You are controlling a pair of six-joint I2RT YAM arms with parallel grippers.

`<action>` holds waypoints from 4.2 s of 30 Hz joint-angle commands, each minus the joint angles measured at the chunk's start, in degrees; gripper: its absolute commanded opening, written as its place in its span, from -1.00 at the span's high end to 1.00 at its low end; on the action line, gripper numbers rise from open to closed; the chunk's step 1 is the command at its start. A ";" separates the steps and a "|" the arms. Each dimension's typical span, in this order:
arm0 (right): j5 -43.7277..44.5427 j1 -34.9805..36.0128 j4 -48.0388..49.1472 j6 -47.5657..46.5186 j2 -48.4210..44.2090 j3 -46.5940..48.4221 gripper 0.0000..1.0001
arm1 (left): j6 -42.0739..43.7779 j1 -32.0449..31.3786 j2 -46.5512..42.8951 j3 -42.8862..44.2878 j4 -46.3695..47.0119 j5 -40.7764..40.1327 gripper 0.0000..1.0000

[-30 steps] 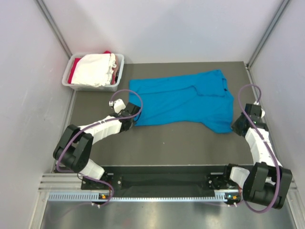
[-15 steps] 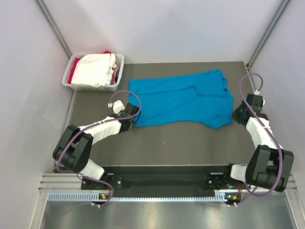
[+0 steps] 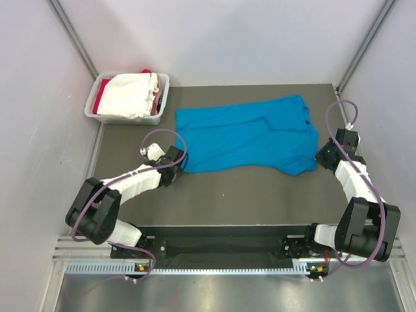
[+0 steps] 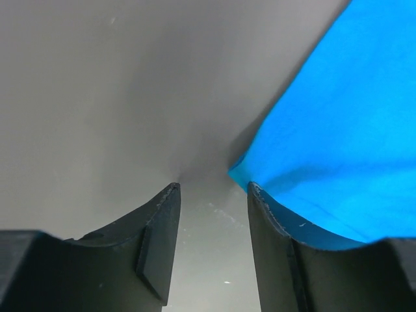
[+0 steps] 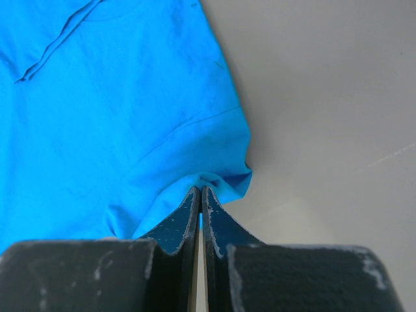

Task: Fold and stack the t-shirts
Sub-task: Fold the tshirt

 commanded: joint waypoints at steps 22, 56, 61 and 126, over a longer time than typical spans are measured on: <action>-0.04 -0.57 1.91 -1.14 -0.51 -0.11 1.00 | -12.82 0.09 3.74 -5.22 11.39 0.15 0.48; 6.11 -0.57 -8.98 0.54 -13.34 4.63 1.00 | 1.86 -0.17 -1.71 -0.39 2.07 -6.79 1.00; 6.46 -0.57 -10.22 0.45 -13.96 3.58 1.00 | 1.86 -0.43 -2.50 -0.48 1.11 -7.50 1.00; 2.07 5.93 1.73 0.01 20.40 34.16 1.00 | 17.41 0.88 15.43 23.07 0.93 -18.04 1.00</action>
